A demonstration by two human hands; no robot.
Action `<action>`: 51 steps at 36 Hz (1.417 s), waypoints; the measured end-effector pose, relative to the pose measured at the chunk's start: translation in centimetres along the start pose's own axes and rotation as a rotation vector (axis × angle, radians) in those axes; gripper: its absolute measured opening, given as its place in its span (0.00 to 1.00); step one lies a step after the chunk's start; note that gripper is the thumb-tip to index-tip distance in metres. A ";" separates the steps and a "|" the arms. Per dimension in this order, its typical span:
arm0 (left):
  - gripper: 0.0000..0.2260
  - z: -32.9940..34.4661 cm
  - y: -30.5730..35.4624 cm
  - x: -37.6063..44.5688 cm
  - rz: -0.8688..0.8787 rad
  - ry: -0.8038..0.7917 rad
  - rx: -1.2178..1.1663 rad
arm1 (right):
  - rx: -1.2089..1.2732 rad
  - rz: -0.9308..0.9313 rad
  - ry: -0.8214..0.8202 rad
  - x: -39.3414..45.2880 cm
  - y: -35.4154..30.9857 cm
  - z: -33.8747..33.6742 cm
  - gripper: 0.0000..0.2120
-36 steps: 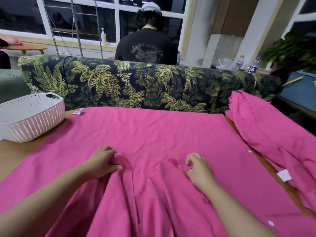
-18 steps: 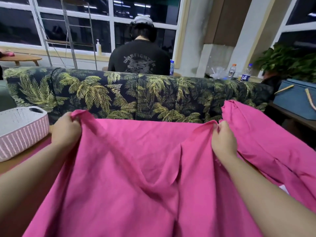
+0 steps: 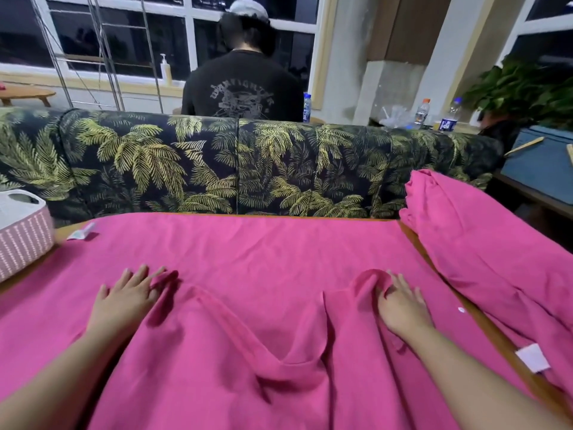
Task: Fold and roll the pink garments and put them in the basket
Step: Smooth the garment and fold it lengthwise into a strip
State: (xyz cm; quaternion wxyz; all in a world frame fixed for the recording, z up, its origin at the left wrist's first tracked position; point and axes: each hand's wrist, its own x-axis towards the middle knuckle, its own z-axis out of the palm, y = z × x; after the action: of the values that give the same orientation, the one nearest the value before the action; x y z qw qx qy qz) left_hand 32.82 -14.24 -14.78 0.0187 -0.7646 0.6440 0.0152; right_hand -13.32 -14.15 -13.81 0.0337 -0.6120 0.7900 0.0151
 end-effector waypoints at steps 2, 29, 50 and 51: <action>0.23 -0.1 -0.2 -1.1 0.006 0.016 0.042 | 0.018 0.010 0.003 -1.1 0.2 0.1 0.25; 0.09 -8.1 10.0 -13.9 0.519 0.080 -0.550 | 0.677 -0.059 0.316 -12.5 4.6 -6.7 0.13; 0.09 -23.3 12.1 1.7 0.077 0.618 -0.769 | 0.362 -0.052 0.623 -1.3 4.3 -23.2 0.11; 0.09 -23.7 12.1 3.0 0.071 0.629 -0.765 | 0.356 -0.041 0.620 -0.2 4.1 -23.5 0.10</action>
State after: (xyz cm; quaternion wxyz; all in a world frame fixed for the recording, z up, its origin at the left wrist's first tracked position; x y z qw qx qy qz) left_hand 21.34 -20.38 8.63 -0.4590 -0.6619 0.5923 0.0194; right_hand -18.01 -14.45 9.61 -0.1013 -0.5879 0.7403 -0.3099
